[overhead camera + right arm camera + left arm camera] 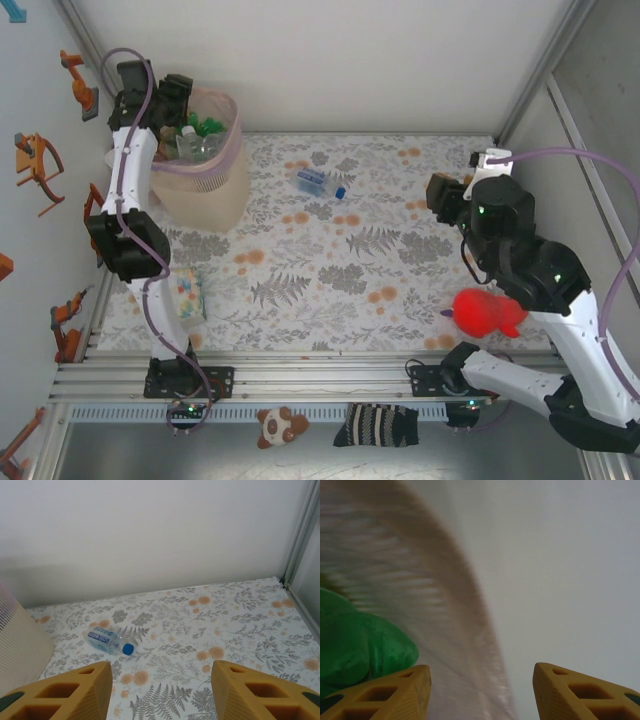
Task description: Put the plastic bottles in the bin
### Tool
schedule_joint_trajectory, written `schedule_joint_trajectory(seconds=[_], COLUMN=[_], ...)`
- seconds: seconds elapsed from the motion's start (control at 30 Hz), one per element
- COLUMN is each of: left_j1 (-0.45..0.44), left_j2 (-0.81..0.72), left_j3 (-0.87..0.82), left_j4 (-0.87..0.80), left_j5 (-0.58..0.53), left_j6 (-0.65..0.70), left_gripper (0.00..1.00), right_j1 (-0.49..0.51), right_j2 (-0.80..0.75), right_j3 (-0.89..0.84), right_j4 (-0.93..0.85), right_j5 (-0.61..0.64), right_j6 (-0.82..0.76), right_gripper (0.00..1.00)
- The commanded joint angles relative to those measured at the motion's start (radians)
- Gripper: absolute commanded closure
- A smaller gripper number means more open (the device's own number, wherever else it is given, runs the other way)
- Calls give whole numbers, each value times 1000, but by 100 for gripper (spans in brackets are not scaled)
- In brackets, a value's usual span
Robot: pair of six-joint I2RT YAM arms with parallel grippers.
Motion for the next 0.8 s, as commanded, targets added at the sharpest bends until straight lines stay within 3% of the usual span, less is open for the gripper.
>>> schedule_joint_trajectory(seconds=[0.0, 0.17, 0.47, 0.77], left_j1=[26, 42, 44, 43], left_j2=[-48, -76, -138, -244], left_j3=[-100, -190, -126, -72], left_j4=[-3, 58, 72, 6], left_j5=[-10, 13, 69, 153], left_j6=[-6, -34, 4, 103], left_gripper=[45, 45, 45, 44], right_j1=[5, 6, 5, -2], right_j2=[6, 18, 55, 194], right_j3=[5, 11, 16, 49], right_j4=[6, 7, 17, 29], right_j5=[7, -2, -10, -51], right_j6=[14, 13, -24, -111], right_gripper=[46, 46, 46, 46])
